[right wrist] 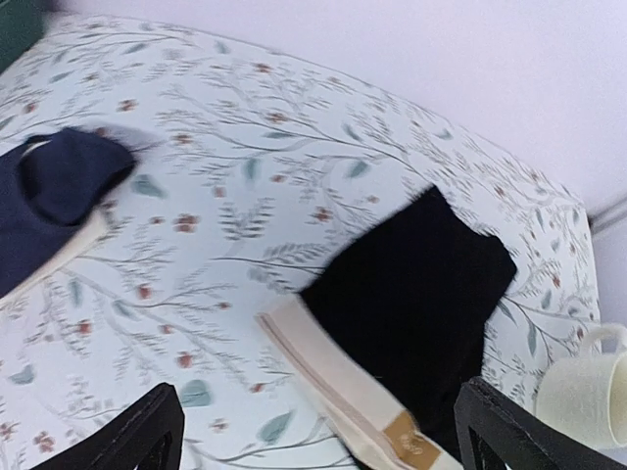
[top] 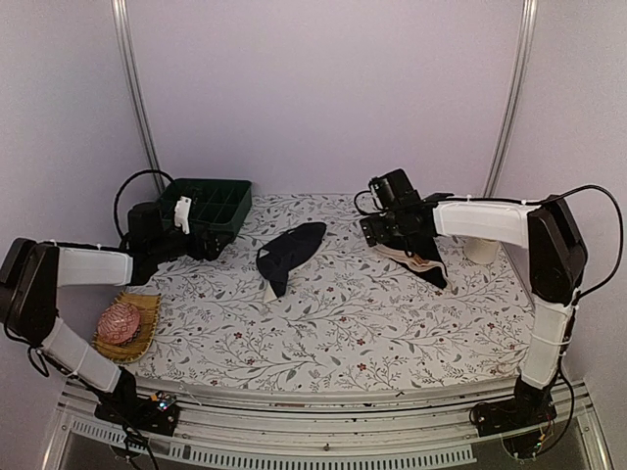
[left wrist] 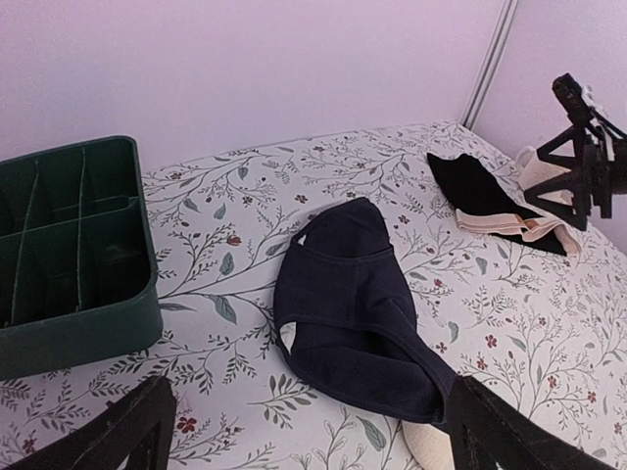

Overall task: Roll the underwear
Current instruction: Move the underwear to the center of the board, then adjust the underwear at the center of the board.

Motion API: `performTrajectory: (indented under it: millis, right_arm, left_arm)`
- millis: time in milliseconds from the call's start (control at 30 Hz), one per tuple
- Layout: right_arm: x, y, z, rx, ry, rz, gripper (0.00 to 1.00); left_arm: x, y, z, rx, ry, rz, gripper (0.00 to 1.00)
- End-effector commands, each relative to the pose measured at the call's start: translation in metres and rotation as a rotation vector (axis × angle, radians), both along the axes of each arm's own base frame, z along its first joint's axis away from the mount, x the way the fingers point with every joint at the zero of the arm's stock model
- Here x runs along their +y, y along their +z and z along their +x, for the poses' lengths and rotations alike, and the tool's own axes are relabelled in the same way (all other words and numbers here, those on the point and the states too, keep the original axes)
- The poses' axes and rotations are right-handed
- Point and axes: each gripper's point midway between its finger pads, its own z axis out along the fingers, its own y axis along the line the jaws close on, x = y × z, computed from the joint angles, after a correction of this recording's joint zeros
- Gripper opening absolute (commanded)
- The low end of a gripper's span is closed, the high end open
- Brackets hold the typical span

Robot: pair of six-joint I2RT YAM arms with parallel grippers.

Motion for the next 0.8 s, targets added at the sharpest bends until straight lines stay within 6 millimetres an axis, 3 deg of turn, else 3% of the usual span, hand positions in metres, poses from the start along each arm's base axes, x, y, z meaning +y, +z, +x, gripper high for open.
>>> performTrajectory:
  millis: [0, 67, 133, 267, 467, 633, 767]
  right_arm:
    - [0.105, 0.019, -0.041, -0.135, 0.316, -0.101, 0.99]
    - [0.155, 0.018, -0.075, -0.151, 0.495, -0.102, 0.99]
    - [0.193, 0.015, -0.104, -0.156, 0.634, -0.093, 0.99]
    - [0.242, -0.012, -0.129, -0.077, 0.721, -0.085, 0.99]
    - [0.257, -0.067, -0.117, 0.043, 0.575, -0.046, 0.99]
    - [0.247, -0.077, -0.11, 0.107, 0.437, 0.079, 0.98]
    - [0.255, -0.088, -0.118, 0.178, 0.47, 0.192, 0.97]
  left_arm:
    - [0.0, 0.001, 0.008, -0.006, 0.023, 0.021, 0.98]
    - [0.004, -0.001, 0.012, 0.004, 0.052, 0.026, 0.99]
    - [0.009, -0.003, 0.016, 0.012, 0.084, 0.033, 0.99]
    - [0.016, -0.006, 0.022, 0.032, 0.119, 0.033, 0.99]
    - [0.018, -0.007, 0.023, 0.037, 0.123, 0.027, 0.98]
    - [0.017, -0.008, 0.023, 0.043, 0.114, 0.019, 0.99]
    - [0.016, -0.006, 0.021, 0.045, 0.11, 0.014, 0.98]
